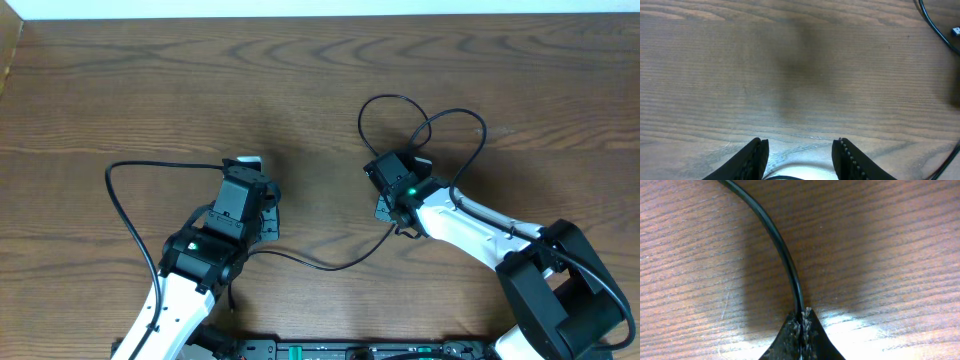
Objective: Untangle cables
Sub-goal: 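Grasp the black cable loop with the right gripper, then lift the black cable with the right gripper and drag it to the upper right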
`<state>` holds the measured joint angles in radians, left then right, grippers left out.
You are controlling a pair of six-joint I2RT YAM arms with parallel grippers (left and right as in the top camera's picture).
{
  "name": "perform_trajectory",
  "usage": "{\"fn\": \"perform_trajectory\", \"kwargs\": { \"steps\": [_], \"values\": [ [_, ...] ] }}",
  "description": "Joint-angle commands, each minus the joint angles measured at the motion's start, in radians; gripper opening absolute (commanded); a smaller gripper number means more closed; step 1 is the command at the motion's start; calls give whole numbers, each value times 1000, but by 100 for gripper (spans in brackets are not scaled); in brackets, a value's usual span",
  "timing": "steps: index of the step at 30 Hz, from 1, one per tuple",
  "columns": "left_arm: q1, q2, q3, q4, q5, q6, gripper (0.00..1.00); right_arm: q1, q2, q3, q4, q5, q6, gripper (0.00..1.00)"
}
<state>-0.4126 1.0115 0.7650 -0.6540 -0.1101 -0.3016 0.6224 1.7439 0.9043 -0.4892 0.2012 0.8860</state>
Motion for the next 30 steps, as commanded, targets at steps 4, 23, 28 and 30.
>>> {"fn": "perform_trajectory", "kwargs": {
  "steps": [4,23,28,30],
  "values": [
    [4,-14,-4,-3,-6,13,46,5,-13,-11,-11,-50,-135,1],
    [4,-14,-4,-3,-6,12,46,-217,-209,452,-429,-43,-504,1],
    [4,-14,-4,-3,-6,12,46,-262,-209,602,-497,-42,-557,1],
    [4,-14,-4,-3,-6,12,46,-278,-209,681,-528,-43,-571,1]
  ]
}}
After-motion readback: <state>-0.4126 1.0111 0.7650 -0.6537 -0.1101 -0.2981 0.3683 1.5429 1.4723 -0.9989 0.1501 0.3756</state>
